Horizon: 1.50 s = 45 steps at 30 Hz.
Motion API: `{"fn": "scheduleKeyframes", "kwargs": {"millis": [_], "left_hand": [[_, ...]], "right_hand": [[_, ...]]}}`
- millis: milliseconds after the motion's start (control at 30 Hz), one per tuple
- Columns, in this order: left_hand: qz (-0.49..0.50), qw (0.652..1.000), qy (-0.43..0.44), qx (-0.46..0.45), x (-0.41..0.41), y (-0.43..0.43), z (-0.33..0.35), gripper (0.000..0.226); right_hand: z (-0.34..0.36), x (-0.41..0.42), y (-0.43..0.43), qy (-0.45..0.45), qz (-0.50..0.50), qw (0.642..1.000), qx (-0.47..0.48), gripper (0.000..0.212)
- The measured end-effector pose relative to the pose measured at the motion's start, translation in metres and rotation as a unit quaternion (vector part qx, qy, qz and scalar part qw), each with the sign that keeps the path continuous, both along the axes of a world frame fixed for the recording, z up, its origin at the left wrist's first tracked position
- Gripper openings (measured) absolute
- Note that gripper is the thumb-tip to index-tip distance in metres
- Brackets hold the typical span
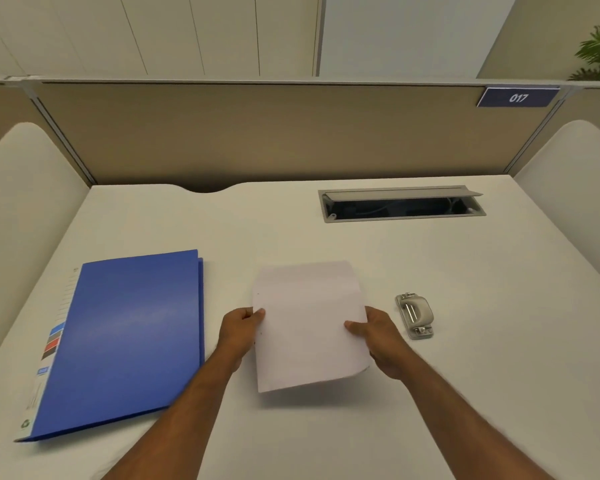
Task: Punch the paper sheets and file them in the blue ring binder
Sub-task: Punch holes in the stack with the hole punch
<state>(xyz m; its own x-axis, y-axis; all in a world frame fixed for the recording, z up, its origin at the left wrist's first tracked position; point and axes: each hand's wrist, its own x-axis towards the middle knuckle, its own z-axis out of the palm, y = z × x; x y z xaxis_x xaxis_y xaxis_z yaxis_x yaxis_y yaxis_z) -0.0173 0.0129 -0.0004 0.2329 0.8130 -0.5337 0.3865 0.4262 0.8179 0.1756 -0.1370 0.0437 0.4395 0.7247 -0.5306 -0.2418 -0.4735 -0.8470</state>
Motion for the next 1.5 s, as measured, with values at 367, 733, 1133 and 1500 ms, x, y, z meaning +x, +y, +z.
{"fn": "scheduleKeyframes", "kwargs": {"millis": [367, 733, 1133, 1500], "left_hand": [[-0.037, 0.981, 0.167, 0.087, 0.014, -0.009, -0.023, 0.011], [-0.044, 0.971, 0.169, 0.161, 0.012, -0.017, -0.032, 0.028], [-0.111, 0.954, 0.207, 0.185, 0.007, -0.023, -0.039, 0.050], [-0.160, 0.922, 0.163, 0.313, -0.040, -0.016, -0.019, 0.030]], "right_hand": [[-0.072, 0.015, -0.008, -0.257, 0.036, 0.947, -0.191, 0.020], [-0.073, 0.008, -0.008, -0.336, 0.032, 0.916, -0.216, 0.012], [-0.074, 0.003, -0.013, -0.390, 0.027, 0.897, -0.205, 0.042], [-0.063, -0.020, -0.001, -0.460, 0.026, 0.876, -0.145, 0.032]]}}
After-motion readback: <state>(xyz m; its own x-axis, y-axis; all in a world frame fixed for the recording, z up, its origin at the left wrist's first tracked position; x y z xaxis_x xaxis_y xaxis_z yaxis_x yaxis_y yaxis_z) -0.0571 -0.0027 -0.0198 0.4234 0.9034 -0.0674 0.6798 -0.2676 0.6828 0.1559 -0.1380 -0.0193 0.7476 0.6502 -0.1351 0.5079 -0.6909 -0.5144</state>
